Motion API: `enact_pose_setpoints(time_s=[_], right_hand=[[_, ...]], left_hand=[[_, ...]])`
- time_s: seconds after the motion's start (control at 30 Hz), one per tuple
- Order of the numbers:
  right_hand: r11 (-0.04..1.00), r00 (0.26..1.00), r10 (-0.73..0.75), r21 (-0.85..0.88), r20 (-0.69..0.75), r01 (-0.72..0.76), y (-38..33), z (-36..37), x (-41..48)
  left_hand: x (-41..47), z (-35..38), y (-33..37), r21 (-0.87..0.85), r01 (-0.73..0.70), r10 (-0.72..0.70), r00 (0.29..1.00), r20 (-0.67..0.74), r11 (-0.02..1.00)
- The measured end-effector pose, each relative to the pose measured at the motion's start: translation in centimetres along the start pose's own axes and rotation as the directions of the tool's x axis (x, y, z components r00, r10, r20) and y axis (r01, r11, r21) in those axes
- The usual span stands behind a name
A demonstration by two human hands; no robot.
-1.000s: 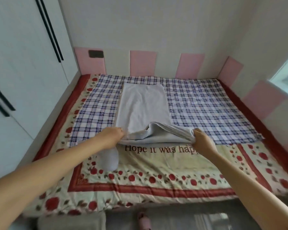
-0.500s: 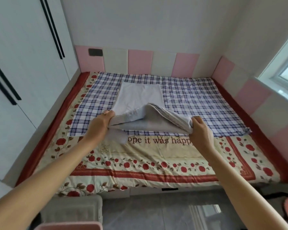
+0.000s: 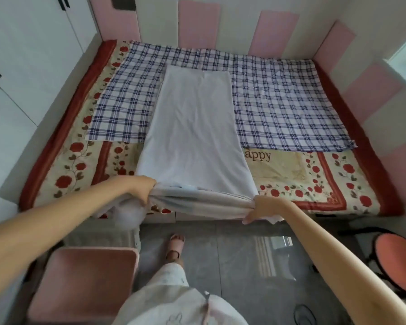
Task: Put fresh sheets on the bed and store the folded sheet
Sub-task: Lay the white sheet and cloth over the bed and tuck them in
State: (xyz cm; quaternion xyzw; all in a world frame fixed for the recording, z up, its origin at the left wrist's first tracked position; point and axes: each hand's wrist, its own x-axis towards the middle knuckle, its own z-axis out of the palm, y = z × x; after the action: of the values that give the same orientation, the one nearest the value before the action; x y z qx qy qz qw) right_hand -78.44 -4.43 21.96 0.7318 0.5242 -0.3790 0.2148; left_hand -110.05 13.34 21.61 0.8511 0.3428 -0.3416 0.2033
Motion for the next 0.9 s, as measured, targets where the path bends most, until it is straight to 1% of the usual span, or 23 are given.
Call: enact_pose_setpoints(time_s=[0.03,0.1,0.17,0.27,0.3,0.33,0.37,0.4,0.43,0.47,0.5,0.53,0.57,0.6,0.63,0.67,0.7,0.73,0.77,0.8,0.83,0.87,0.9], right_hand=[[0.999,0.986,0.036,0.013,0.160,-0.039,-0.1,0.3,0.6],[0.996,0.917,0.093,-0.035,0.387,-0.086,-0.4,0.5,1.0],[0.987,0.869,0.162,-0.095,0.468,-0.133,-0.5,-0.3,2.4],[0.978,0.840,0.208,-0.103,0.500,-0.181,-0.7,-1.5,5.9],[0.975,0.858,0.224,-0.108,0.463,-0.196,-0.8,-2.7,8.0],[0.974,0.900,0.222,-0.116,0.375,-0.192,-0.8,-3.7,9.4],[0.975,0.943,0.214,-0.123,0.256,-0.187,-0.8,-4.4,10.6],[0.969,0.975,0.212,-0.148,0.072,-0.200,0.0,-8.7,13.2],[0.967,0.970,0.214,-0.118,-0.117,-0.227,0.1,-11.9,14.5],[0.962,0.919,0.250,-0.032,-0.303,-0.273,0.1,-20.1,15.7],[0.955,0.832,0.295,0.144,-0.470,-0.258,0.1,-25.4,15.7],[0.931,0.710,0.353,0.300,-0.609,-0.206,-0.3,-35.3,13.6],[0.906,0.551,0.390,0.416,-0.738,-0.083,-0.7,-42.7,10.9],[0.890,0.402,0.413,0.456,-0.817,0.012,-1.4,-49.5,6.9],[0.886,0.204,0.401,0.434,-0.893,0.160,-2.9,-56.4,2.1],[0.875,0.040,0.396,0.390,-0.917,0.288,-4.0,-61.7,-2.6],[0.859,-0.144,0.402,0.317,-0.904,0.403,-5.5,-66.4,-8.0],[0.856,-0.286,0.405,0.250,-0.868,0.452,-6.3,-68.6,-11.3],[0.840,-0.374,0.414,0.189,-0.830,0.509,-7.1,-70.3,-14.0],[0.818,-0.411,0.419,0.140,-0.810,0.558,-7.6,-71.8,-17.0],[0.788,-0.387,0.436,0.137,-0.813,0.600,-8.0,-72.5,-18.2],[0.759,-0.392,0.466,0.131,-0.793,0.638,-8.3,-72.9,-19.4],[0.730,-0.407,0.500,0.119,-0.764,0.673,-8.3,-73.3,-19.8]], left_hand=[[0.6,0.5,0.0,-0.014,0.009,-0.007,0.991,0.134,1.000],[1.3,0.3,-0.2,-0.013,0.032,-0.025,0.941,0.338,0.999],[2.5,-0.8,-0.6,0.003,0.027,-0.026,0.900,0.435,1.000],[6.1,-2.1,-1.1,-0.008,0.024,-0.018,0.888,0.459,1.000],[8.1,-3.5,-1.6,0.002,0.015,-0.015,0.907,0.421,1.000],[9.5,-4.7,-2.0,-0.001,0.011,-0.010,0.945,0.327,1.000],[10.5,-5.7,-2.5,0.012,0.027,-0.029,0.978,0.208,1.000],[12.9,-9.9,-4.0,0.013,0.067,-0.068,0.997,0.021,0.998],[14.2,-12.8,-4.9,-0.027,0.118,-0.120,0.982,-0.144,0.993],[15.5,-19.9,-6.6,-0.068,0.144,-0.159,0.934,-0.320,0.987],[15.7,-24.7,-7.5,-0.125,0.128,-0.172,0.868,-0.466,0.984],[14.4,-34.1,-8.4,-0.142,0.122,-0.185,0.757,-0.626,0.982],[12.1,-41.2,-8.7,-0.150,0.105,-0.182,0.619,-0.764,0.983],[9.2,-47.7,-8.7,-0.104,0.124,-0.150,0.458,-0.876,0.987],[4.5,-54.2,-8.7,-0.078,0.127,-0.107,0.240,-0.965,0.989],[0.4,-59.0,-9.0,-0.090,0.168,-0.095,0.024,-0.995,0.982],[-4.5,-63.7,-9.0,-0.141,0.170,-0.107,-0.194,-0.975,0.975],[-7.5,-66.3,-8.6,-0.185,0.163,-0.123,-0.331,-0.936,0.969],[-10.1,-68.4,-8.5,-0.203,0.129,-0.137,-0.396,-0.908,0.971],[-12.7,-70.4,-8.0,-0.176,0.133,-0.104,-0.427,-0.898,0.975],[-13.8,-71.0,-8.0,-0.163,0.160,-0.081,-0.425,-0.902,0.973],[-15.2,-71.5,-7.8,-0.133,0.191,-0.033,-0.453,-0.891,0.973],[-16.0,-71.7,-7.9,-0.111,0.190,-0.004,-0.491,-0.871,0.976]])
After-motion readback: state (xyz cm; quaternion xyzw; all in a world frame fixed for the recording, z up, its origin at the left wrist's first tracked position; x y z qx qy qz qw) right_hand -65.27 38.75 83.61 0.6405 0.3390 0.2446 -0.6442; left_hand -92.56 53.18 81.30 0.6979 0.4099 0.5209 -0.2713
